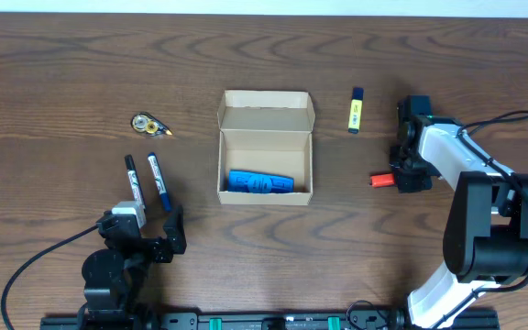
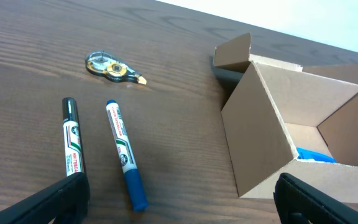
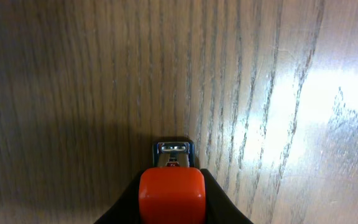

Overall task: Pack container
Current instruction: 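Grasp the red object with the right gripper and lift, then carry the red object into the box above the duster and release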

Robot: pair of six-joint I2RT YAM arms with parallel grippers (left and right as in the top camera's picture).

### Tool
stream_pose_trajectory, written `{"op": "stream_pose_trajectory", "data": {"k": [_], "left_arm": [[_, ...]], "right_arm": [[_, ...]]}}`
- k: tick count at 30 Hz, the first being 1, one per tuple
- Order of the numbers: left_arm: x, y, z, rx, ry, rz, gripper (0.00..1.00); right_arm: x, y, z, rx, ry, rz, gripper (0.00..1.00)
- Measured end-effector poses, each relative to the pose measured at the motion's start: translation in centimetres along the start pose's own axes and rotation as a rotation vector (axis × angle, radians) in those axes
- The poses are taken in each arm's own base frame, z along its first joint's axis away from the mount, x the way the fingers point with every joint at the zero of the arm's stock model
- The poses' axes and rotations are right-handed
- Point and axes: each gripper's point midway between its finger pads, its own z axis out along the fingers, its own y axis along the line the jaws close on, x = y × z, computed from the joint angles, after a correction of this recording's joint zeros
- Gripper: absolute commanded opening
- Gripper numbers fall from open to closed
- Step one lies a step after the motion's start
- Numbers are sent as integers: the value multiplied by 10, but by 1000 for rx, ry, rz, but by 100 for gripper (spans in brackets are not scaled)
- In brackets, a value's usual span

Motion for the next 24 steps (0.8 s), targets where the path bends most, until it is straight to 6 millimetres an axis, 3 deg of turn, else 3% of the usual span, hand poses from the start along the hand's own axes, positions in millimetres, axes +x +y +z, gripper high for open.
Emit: {"op": "stream_pose_trajectory", "data": {"k": [7, 14, 17, 20, 24], "left_arm": [[0, 0, 0, 0, 0, 0, 95], [0, 0, 0, 0, 0, 0, 95], [0, 0, 0, 0, 0, 0, 95], [0, 0, 0, 0, 0, 0, 96], [0, 0, 0, 0, 0, 0, 95]], "right_arm": [[9, 0, -2, -3, 72, -53, 1], [31, 1, -18, -58, 211, -278, 1], [28, 12, -49, -158, 209, -384, 1], [20, 34, -95, -329, 155, -484, 1], [27, 72, -182, -675, 25, -709, 1]]}}
